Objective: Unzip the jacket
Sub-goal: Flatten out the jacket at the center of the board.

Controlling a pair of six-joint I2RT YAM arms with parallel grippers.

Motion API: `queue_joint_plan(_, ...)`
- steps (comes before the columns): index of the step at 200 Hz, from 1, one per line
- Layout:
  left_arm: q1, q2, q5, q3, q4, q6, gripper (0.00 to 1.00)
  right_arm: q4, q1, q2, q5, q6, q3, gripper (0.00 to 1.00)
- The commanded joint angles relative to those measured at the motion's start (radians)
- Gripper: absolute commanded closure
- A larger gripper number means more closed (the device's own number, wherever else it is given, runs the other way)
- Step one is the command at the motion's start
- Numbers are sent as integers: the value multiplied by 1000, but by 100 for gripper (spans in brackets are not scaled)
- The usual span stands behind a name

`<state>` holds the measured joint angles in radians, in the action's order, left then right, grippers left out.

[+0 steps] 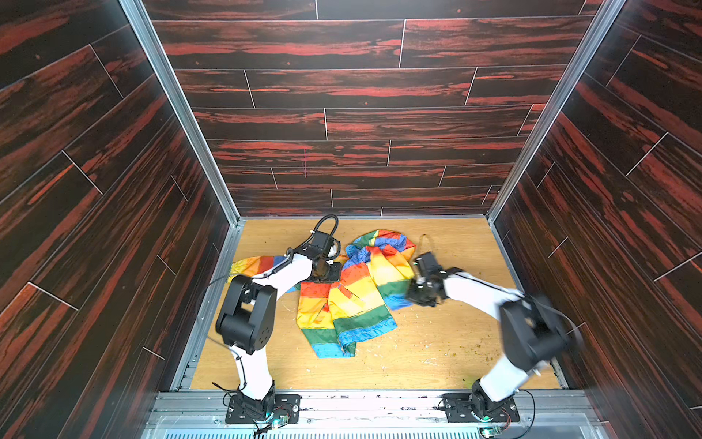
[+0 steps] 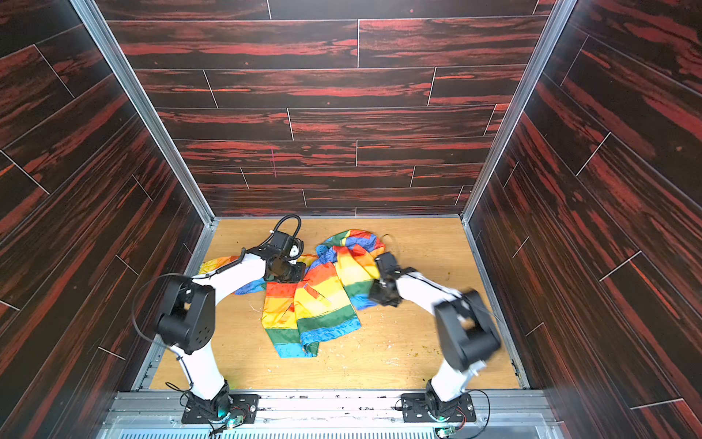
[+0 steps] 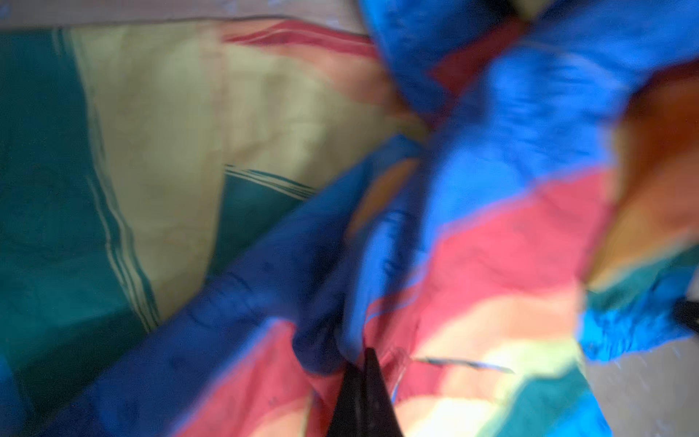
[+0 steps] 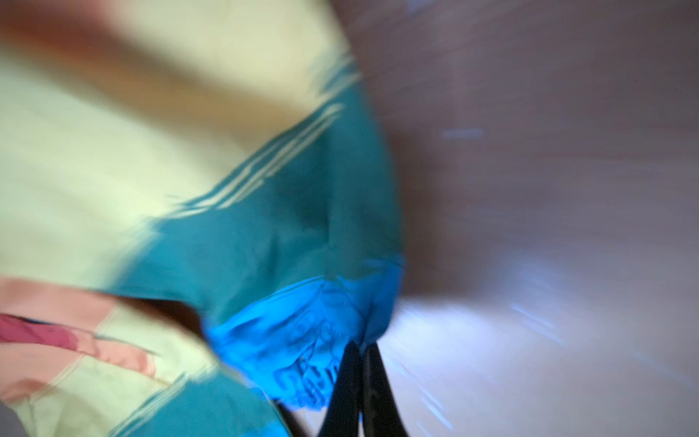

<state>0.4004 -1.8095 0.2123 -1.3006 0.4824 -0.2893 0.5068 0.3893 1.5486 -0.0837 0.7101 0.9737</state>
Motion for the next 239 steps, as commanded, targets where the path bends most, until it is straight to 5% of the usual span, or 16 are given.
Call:
queue_joint_plan(1,59,121,87,7,21,43,100,153,-90,-218,-134,7,-2,100)
queue_joint_plan(44,271,111,172,-26,31,52,100,317,-330,-463,-200,-49,6,100)
queue_joint_plan(84,419,20,159,-99,24,21,100,282,-621,-434,-116,-162,51,100)
queue_joint_plan(97,426,7,111,-115,17,6,87,242,-675,-390,-98,-180,79,100)
queue_joint_plan(112,420,5,17,-141,15,-13,54,206,-692,-307,-114,-198,135,100)
queue_joint_plan(136,374,22,-127,-192,52,-47,26,240,-674,-63,-62,-252,292,42)
queue_joint_plan(147,328,43,-195,-177,53,-72,21,276,-619,-36,-177,-240,331,16)
queue_joint_plan(157,280,52,-257,-155,62,-84,21,274,-555,-78,-271,-231,321,6)
queue_joint_plan(172,196,84,-287,-108,60,-92,22,275,-470,-166,-298,-211,283,5)
queue_joint_plan(181,141,76,-261,-79,34,-91,25,279,-408,-208,-258,-206,251,14)
queue_joint_plan(213,61,-59,-244,-130,34,-28,30,232,-178,-220,78,-169,95,42)
queue_joint_plan(225,47,-137,-242,-212,102,-5,27,165,-150,-178,215,-163,44,45)
queue_joint_plan(239,45,-206,-244,-272,142,26,24,124,-135,-126,241,-140,14,50)
